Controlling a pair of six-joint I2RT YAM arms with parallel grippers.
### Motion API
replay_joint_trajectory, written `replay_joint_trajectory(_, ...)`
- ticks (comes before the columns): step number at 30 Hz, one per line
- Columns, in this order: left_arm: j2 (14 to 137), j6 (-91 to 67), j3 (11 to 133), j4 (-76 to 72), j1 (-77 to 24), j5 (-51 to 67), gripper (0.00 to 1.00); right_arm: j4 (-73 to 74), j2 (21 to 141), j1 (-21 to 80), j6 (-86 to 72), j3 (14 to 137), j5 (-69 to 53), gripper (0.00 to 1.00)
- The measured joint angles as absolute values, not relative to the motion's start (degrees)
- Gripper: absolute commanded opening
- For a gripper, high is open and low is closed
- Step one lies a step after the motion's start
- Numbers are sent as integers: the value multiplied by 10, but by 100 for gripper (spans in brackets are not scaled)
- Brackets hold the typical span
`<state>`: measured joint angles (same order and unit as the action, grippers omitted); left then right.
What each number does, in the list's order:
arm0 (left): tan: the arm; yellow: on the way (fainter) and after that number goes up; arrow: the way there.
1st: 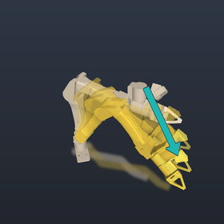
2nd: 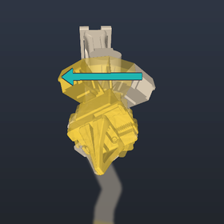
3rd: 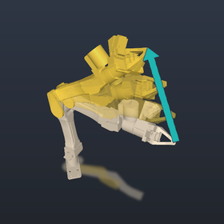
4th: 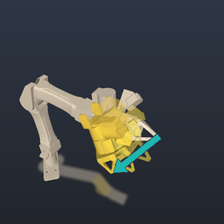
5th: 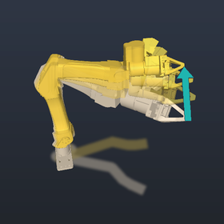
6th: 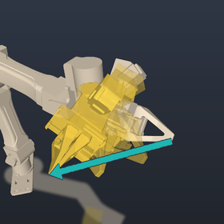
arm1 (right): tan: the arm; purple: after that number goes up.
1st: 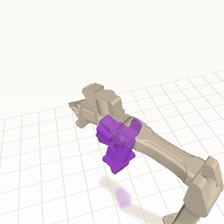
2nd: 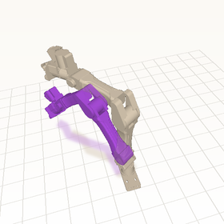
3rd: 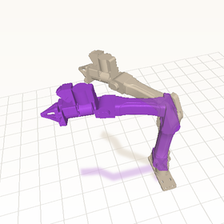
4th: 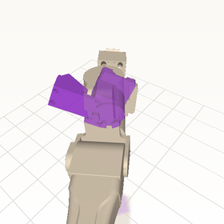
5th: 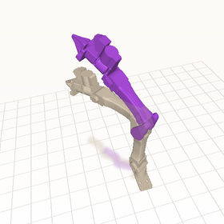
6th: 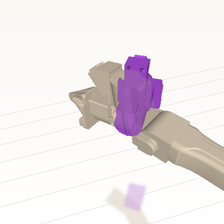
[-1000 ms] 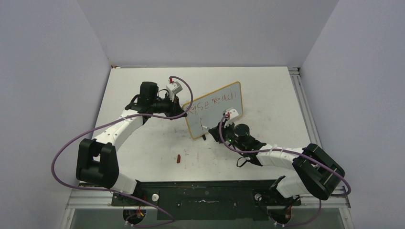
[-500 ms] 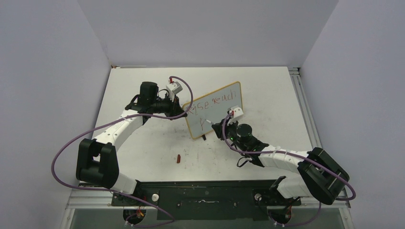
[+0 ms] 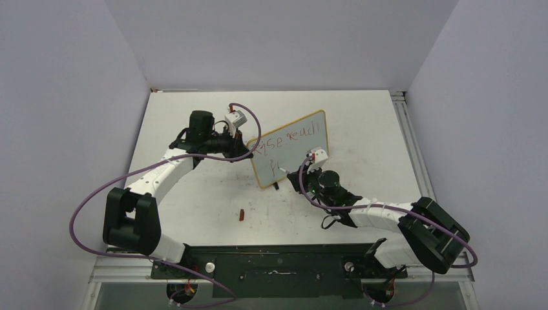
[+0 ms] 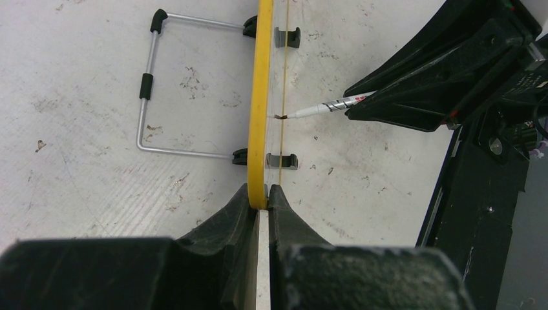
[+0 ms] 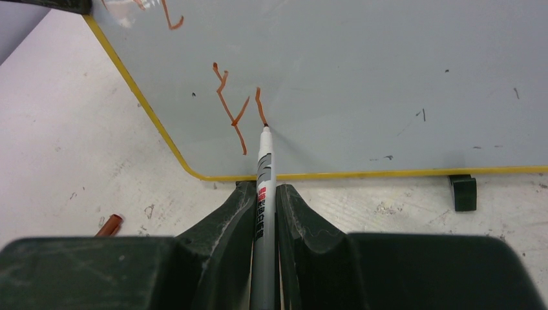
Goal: Write a sentence on the whiteboard
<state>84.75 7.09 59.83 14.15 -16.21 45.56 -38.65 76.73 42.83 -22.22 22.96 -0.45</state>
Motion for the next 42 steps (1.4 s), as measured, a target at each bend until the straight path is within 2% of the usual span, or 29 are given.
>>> replay_joint_trajectory(20, 847, 71, 598, 142, -162, 456, 0, -380, 773, 429, -232, 211, 17, 5)
replay_joint_trajectory(33, 844, 72, 598, 144, -165, 456, 0, -340, 670, 428, -219, 211, 31, 5)
replay_joint_trajectory(42, 844, 72, 598, 144, -165, 456, 0, -324, 665, 412, -204, 213, 23, 5)
